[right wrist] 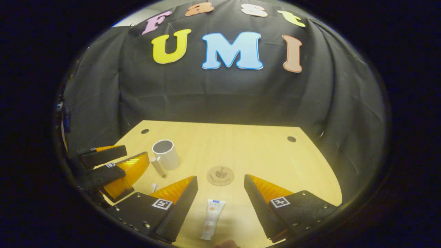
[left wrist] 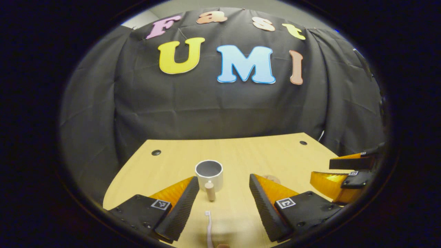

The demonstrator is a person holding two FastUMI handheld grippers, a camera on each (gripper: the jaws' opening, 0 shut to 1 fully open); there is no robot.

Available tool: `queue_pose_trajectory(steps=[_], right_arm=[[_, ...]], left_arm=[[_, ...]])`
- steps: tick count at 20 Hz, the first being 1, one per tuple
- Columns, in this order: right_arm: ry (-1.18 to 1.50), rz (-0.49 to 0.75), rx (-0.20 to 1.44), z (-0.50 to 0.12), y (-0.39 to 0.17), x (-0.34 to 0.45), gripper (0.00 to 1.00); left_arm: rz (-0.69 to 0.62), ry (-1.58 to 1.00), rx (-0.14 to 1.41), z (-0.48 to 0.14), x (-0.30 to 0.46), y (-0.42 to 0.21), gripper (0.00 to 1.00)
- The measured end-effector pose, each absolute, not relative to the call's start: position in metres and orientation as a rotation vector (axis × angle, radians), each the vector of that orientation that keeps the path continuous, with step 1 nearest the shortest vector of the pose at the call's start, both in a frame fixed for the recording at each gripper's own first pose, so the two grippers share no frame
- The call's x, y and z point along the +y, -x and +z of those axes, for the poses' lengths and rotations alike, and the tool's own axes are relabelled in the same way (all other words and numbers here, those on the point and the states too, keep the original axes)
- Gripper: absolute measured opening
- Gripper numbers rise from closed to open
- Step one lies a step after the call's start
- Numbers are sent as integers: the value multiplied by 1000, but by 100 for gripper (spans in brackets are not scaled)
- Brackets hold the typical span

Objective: Put the toothbrush and toothpaste on the desktop into the cup, then pick up the cup and place it on the coaster on the desktop.

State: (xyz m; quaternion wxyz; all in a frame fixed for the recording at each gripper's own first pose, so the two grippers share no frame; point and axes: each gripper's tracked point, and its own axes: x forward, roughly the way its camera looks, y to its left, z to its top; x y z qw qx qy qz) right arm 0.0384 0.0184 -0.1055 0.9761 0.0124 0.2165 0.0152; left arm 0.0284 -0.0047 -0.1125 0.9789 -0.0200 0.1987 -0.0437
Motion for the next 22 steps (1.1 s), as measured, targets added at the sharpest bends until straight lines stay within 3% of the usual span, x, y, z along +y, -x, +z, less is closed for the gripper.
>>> queue_pose_trajectory(steps=[18, 19, 22], right_arm=[[-94, 79, 951, -229, -32, 39, 88], [-106, 82, 975, -233, -31, 40, 88], [-129, 87, 1051, -247, -26, 45, 88]], left_arm=[[-34, 109, 1043, -276, 21, 0, 96], [-31, 111, 1076, -282, 23, 4, 100], [-26, 103, 1177, -298, 28, 17, 95]])
